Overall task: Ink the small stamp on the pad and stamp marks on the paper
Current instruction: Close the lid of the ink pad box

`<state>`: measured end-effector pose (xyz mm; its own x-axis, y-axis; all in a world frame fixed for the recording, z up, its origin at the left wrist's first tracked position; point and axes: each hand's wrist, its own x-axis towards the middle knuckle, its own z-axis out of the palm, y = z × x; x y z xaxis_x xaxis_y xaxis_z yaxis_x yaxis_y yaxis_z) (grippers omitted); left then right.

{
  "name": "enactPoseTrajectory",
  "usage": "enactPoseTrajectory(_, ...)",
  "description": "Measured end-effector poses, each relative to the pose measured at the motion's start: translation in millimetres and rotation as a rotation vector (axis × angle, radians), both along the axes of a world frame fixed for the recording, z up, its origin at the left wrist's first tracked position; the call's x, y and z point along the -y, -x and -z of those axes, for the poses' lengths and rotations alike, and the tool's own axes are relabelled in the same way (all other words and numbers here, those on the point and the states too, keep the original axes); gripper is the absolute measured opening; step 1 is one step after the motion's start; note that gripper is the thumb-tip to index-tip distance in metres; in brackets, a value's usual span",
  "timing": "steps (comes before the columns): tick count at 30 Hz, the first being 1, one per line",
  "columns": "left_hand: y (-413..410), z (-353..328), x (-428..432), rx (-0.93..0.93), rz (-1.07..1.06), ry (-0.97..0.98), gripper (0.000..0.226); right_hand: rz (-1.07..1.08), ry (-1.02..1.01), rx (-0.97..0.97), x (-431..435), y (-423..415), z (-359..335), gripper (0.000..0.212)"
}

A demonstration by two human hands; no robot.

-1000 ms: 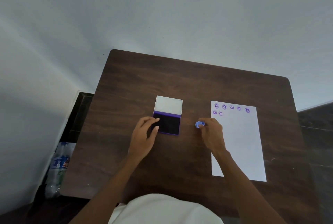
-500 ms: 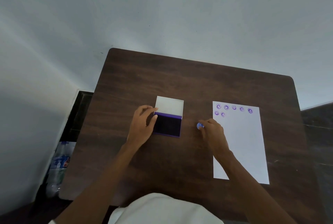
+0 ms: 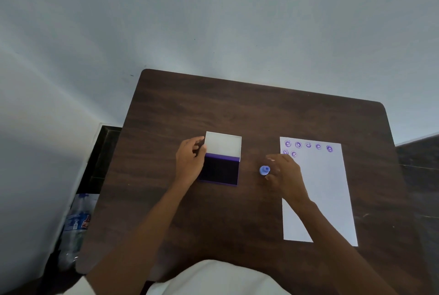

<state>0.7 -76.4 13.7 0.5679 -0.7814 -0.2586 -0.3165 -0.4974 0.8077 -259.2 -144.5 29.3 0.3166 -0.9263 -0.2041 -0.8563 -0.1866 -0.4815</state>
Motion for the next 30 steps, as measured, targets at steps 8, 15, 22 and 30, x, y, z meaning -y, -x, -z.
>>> enactPoseTrajectory(8,-11,5,18,-0.233,-0.205,-0.09,0.028,0.251,-0.337,0.238,18,-65,-21,0.038)
enactPoseTrajectory(15,-11,13,25,-0.409,-0.278,-0.104,0.018,0.301,-0.491,0.264,21,-98,-10,0.037)
enactPoseTrajectory(22,-12,5,20,-0.462,-0.179,-0.065,0.042,0.287,-0.516,0.361,20,-91,-18,0.061)
enactPoseTrajectory(30,-6,-2,-18,-0.293,-0.019,0.057,0.029,0.212,-0.398,0.4,-12,-74,-23,0.055)
